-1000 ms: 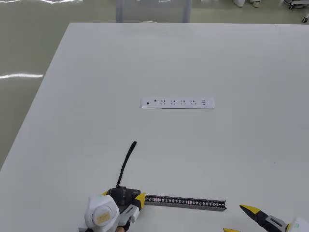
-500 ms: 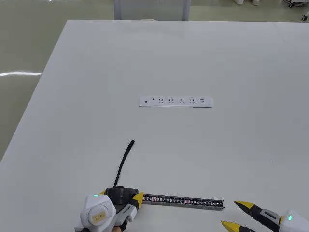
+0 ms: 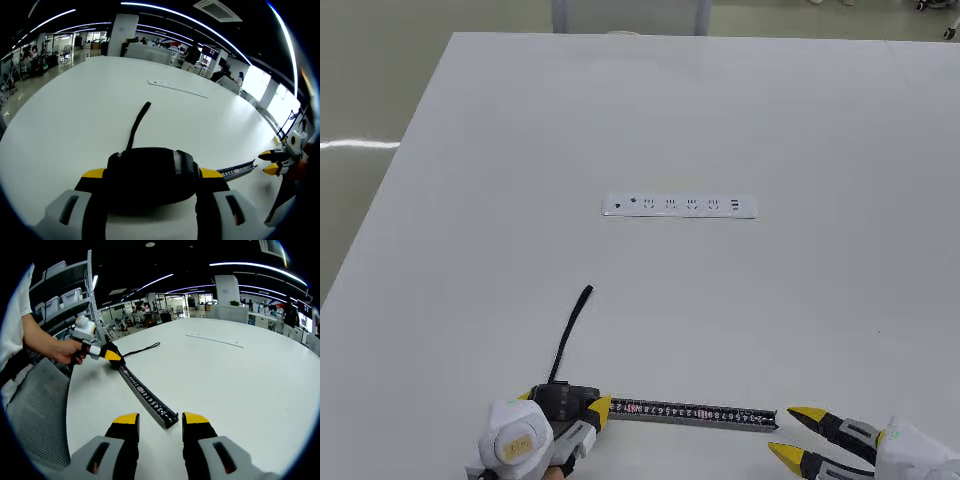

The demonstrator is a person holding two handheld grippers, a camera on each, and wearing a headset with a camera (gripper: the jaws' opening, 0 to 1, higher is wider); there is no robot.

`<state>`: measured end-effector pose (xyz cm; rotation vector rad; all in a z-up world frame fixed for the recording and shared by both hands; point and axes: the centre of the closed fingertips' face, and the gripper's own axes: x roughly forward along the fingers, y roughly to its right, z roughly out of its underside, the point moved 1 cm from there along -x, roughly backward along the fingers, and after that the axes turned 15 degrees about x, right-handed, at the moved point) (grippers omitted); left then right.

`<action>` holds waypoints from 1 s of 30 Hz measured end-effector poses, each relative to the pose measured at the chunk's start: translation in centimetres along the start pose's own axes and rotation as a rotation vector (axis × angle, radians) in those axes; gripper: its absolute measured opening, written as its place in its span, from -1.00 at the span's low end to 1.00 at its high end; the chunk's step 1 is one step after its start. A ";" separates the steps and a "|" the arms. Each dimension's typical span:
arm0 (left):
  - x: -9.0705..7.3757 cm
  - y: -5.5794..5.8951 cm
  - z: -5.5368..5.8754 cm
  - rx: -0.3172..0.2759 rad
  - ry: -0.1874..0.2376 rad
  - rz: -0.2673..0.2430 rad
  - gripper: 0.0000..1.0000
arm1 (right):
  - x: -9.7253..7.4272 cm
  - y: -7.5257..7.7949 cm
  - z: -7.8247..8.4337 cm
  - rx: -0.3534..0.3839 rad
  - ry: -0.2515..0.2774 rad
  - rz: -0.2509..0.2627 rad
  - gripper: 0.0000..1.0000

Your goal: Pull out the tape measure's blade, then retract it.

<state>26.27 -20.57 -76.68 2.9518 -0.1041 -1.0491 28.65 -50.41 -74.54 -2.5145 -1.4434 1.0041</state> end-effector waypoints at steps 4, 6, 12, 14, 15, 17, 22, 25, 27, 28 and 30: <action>0.1 0.0 0.1 0.004 -0.004 0.004 0.38 | 0.3 0.3 0.1 -0.005 -0.005 -0.003 -0.36; 0.0 0.0 0.1 0.006 -0.005 0.003 0.38 | 0.4 0.3 0.2 -0.007 -0.006 -0.004 -0.37; 0.1 0.0 0.2 0.004 -0.009 0.004 0.38 | 0.7 0.8 0.5 -0.002 -0.012 -0.006 -0.39; 0.1 0.0 0.2 0.005 -0.010 0.004 0.38 | 0.8 0.9 0.6 -0.001 -0.014 -0.009 -0.39; 0.1 0.0 0.2 0.006 -0.009 0.004 0.38 | 0.9 0.8 0.5 -0.009 -0.014 -0.012 -0.39; 0.1 0.0 0.3 0.008 -0.009 0.004 0.38 | 1.0 0.7 0.5 -0.017 -0.015 -0.015 -0.41; 0.1 0.0 0.3 0.010 -0.010 0.003 0.38 | 1.4 1.0 0.9 -0.034 -0.027 -0.023 -0.46; 0.0 0.0 0.3 0.010 -0.011 0.004 0.39 | 1.7 1.0 1.0 -0.054 -0.032 -0.035 -0.49; 0.0 0.0 0.2 0.010 -0.011 0.003 0.39 | 1.7 0.9 0.9 -0.052 -0.035 -0.036 -0.48; 0.1 0.0 0.2 0.010 -0.011 0.002 0.39 | 1.8 1.2 1.1 -0.052 -0.033 -0.039 -0.49; 0.1 0.0 0.3 0.010 -0.012 0.002 0.39 | 1.9 1.2 1.1 -0.061 -0.035 -0.044 -0.51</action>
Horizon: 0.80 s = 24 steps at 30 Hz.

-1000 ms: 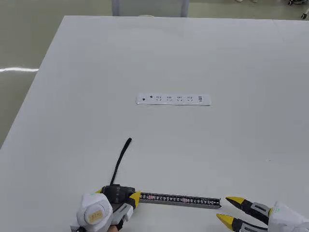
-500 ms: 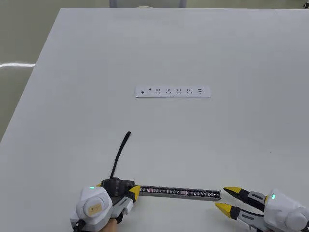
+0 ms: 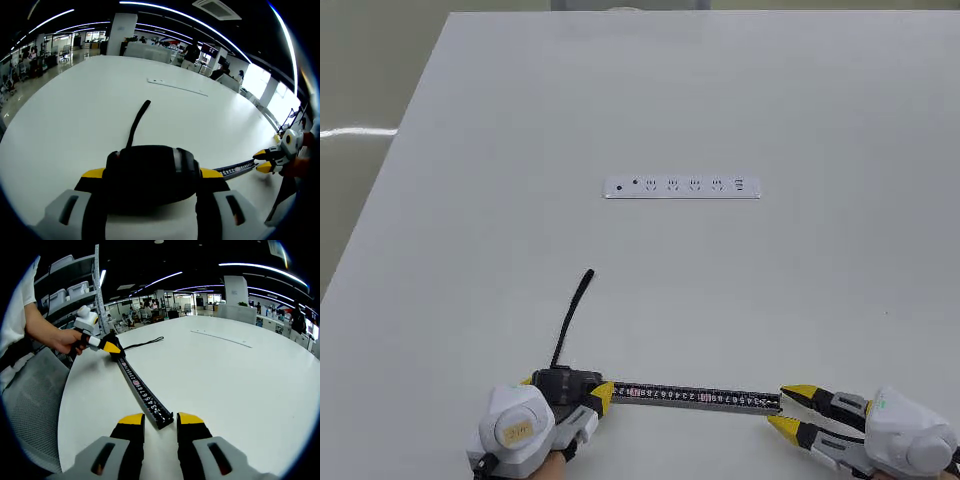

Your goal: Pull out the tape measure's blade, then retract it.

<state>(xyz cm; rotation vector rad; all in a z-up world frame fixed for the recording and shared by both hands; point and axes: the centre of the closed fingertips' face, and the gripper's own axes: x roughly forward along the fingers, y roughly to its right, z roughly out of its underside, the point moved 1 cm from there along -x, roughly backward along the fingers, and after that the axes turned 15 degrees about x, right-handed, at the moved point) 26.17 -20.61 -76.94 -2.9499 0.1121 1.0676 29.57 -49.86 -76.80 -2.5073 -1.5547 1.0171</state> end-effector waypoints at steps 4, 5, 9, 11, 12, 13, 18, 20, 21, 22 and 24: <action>0.0 0.0 0.1 -0.001 -0.001 -0.001 0.39 | 0.1 0.1 0.1 -0.009 -0.006 -0.010 -0.54; 0.1 0.0 0.1 -0.002 -0.002 -0.001 0.39 | 0.1 0.0 0.0 -0.010 0.002 -0.020 -0.56; 0.1 0.1 0.1 -0.002 -0.004 -0.003 0.39 | 0.1 0.3 -0.2 0.004 0.010 -0.016 -0.60; 0.1 0.0 0.1 -0.002 -0.006 -0.004 0.39 | 0.2 0.4 0.0 0.000 0.007 -0.019 -0.60; 0.1 0.0 0.1 -0.002 -0.006 -0.005 0.39 | 0.2 0.3 0.0 -0.006 0.005 -0.023 -0.62; 0.1 0.1 0.1 -0.002 -0.005 -0.005 0.39 | 0.2 0.3 0.0 -0.009 0.003 -0.023 -0.63; 0.1 0.1 0.0 -0.005 -0.005 -0.006 0.39 | 0.4 0.6 0.5 -0.017 -0.007 -0.025 -0.66; 0.2 0.1 0.1 -0.004 -0.005 -0.006 0.39 | 0.4 0.6 0.6 -0.018 -0.009 -0.026 -0.66; 0.2 0.1 0.1 -0.005 -0.004 -0.006 0.39 | 0.4 0.6 0.6 -0.021 -0.009 -0.025 -0.67; 0.2 0.1 0.1 -0.004 -0.004 -0.006 0.39 | 0.5 0.7 0.6 -0.021 -0.008 -0.024 -0.68; 0.1 0.1 0.1 -0.004 -0.004 -0.006 0.39 | 0.5 0.8 0.7 -0.018 -0.006 -0.026 -0.70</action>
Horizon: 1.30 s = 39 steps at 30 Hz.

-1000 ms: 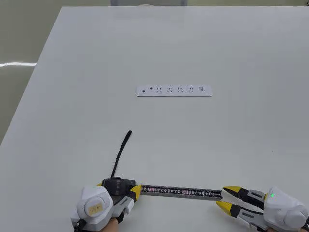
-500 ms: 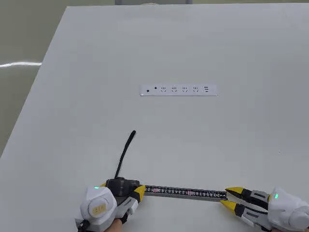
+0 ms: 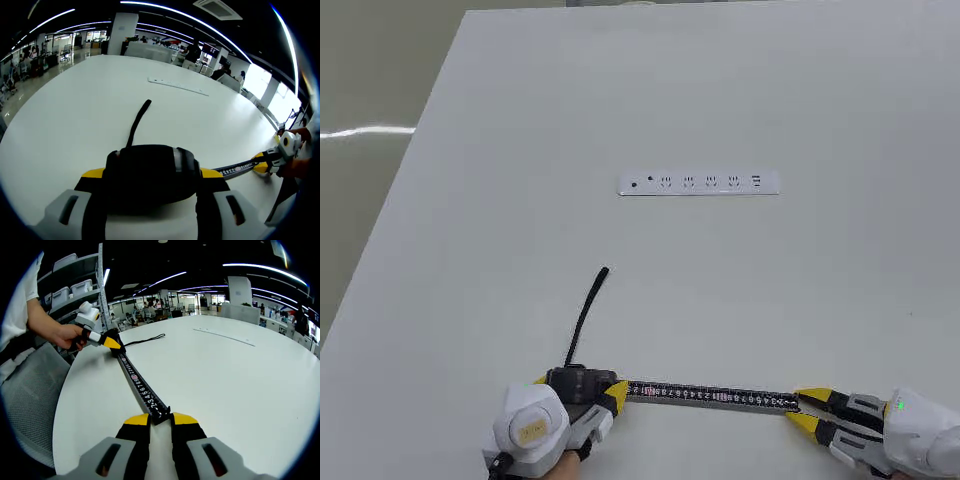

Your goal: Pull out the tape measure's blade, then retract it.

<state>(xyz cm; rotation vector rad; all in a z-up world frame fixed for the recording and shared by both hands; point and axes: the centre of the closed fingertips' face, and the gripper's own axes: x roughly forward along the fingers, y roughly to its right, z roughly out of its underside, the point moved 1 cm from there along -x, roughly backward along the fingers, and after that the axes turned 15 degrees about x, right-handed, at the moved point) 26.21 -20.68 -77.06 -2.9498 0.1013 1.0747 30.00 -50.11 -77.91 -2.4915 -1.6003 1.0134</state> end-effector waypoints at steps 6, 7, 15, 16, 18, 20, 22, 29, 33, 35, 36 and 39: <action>0.0 0.0 0.0 -0.003 -0.003 0.000 0.39 | 0.1 0.1 -0.1 -0.007 0.006 -0.005 -0.72; 0.0 0.0 0.0 -0.003 -0.003 0.000 0.39 | 0.1 0.1 -0.1 -0.011 0.007 -0.006 -0.72; 0.0 0.0 0.0 -0.002 -0.004 0.002 0.39 | 0.0 -0.1 -0.1 -0.029 0.007 -0.035 -0.73; 0.0 0.0 0.0 -0.001 -0.003 0.002 0.39 | 0.0 -0.2 -0.1 -0.042 0.003 -0.040 -0.73; 0.1 -0.1 0.1 -0.001 -0.004 0.003 0.39 | 0.0 -0.3 -0.1 -0.046 0.000 -0.046 -0.74; 0.0 0.0 0.0 -0.001 -0.006 0.002 0.38 | 0.0 -0.3 0.0 -0.051 0.000 -0.050 -0.74; 0.0 0.0 0.0 -0.002 -0.008 0.001 0.38 | 0.0 -0.3 0.0 -0.042 0.003 -0.053 -0.75; 0.1 -0.1 0.1 0.005 -0.022 -0.003 0.38 | 0.0 -0.4 -0.1 -0.044 0.005 -0.050 -0.75; 0.1 -0.1 0.1 0.006 -0.030 -0.009 0.36 | 0.3 -1.0 0.2 -0.055 0.001 -0.068 -0.75; 0.1 -0.1 0.0 0.006 -0.035 -0.009 0.36 | 0.6 -1.5 0.0 -0.070 -0.002 -0.081 -0.75; 0.1 -0.1 0.0 0.007 -0.037 -0.009 0.36 | 0.8 -1.7 0.0 -0.075 -0.002 -0.086 -0.75; 0.0 0.0 0.1 0.005 -0.038 -0.007 0.36 | 1.1 -1.9 -0.2 -0.079 0.001 -0.091 -0.75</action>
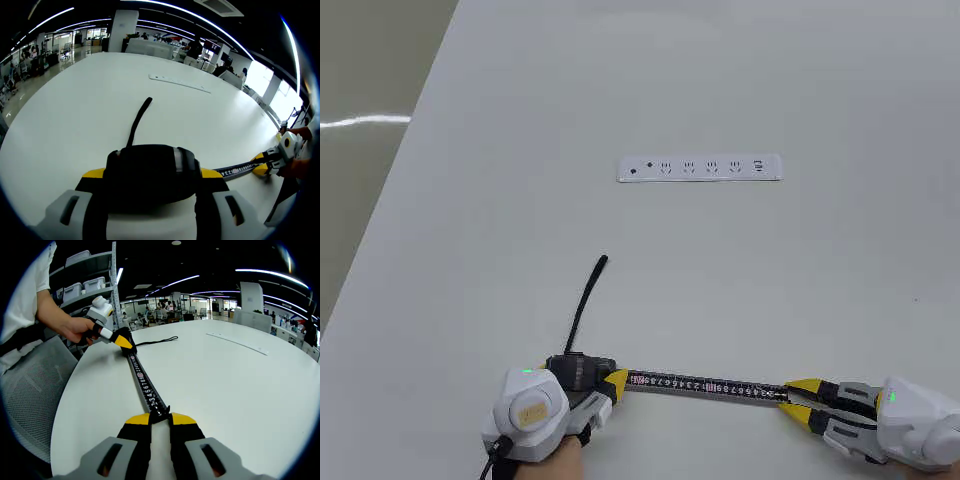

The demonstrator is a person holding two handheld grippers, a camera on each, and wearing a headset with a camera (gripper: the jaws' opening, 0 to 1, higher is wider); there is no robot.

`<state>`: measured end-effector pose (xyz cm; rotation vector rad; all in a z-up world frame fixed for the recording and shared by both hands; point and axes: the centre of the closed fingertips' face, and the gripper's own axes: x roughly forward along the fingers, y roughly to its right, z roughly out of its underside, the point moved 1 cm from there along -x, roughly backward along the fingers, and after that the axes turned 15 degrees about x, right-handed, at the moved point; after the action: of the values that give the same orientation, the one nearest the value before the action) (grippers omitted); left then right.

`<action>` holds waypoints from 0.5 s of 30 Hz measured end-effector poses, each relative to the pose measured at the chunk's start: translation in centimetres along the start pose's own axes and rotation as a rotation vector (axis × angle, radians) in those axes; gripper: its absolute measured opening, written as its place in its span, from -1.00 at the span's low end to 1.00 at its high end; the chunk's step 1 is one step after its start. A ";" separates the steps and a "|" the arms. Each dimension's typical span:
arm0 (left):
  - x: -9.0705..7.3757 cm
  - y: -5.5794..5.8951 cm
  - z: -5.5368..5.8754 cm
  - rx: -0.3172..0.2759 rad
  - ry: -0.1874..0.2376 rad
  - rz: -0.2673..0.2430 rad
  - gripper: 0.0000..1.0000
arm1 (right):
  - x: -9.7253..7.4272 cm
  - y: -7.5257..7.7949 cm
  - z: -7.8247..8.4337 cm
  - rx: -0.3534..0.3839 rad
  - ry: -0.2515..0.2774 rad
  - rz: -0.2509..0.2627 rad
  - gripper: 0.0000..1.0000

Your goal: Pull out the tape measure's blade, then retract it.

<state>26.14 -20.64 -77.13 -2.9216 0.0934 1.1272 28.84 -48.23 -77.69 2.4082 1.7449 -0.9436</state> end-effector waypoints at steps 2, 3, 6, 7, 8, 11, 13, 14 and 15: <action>0.0 0.0 0.0 0.000 0.002 0.000 0.35 | 0.3 -0.3 -0.2 -0.006 0.000 -0.004 -0.75; 0.0 0.0 0.0 -0.002 0.002 0.000 0.35 | 0.5 -0.2 -0.2 -0.006 -0.002 -0.006 -0.75; 0.0 0.0 0.0 -0.002 0.003 0.000 0.35 | 0.9 -0.2 -0.2 -0.011 -0.001 -0.008 -0.75; 0.0 0.0 0.1 -0.001 0.003 0.000 0.35 | 1.1 -0.3 -0.3 -0.012 -0.001 -0.010 -0.75; 0.0 0.0 0.0 -0.002 0.002 0.000 0.35 | 1.2 -0.4 -0.3 -0.014 -0.002 -0.011 -0.75; 0.0 0.0 0.0 -0.002 0.003 0.001 0.35 | 1.7 -0.6 -0.6 -0.018 -0.003 -0.014 -0.75; 0.0 0.0 -0.1 -0.003 0.004 0.001 0.35 | 2.1 -0.8 -0.8 -0.026 -0.003 -0.018 -0.75; 0.0 0.0 0.0 -0.004 0.003 0.001 0.35 | 2.3 -1.0 -0.8 -0.028 -0.004 -0.020 -0.75; 0.0 0.0 0.0 -0.004 0.004 0.001 0.35 | 2.6 -1.1 -0.9 -0.031 -0.004 -0.021 -0.75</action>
<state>26.14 -20.65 -77.11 -2.9275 0.0927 1.1233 28.84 -45.25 -77.84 2.3717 1.7736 -0.9161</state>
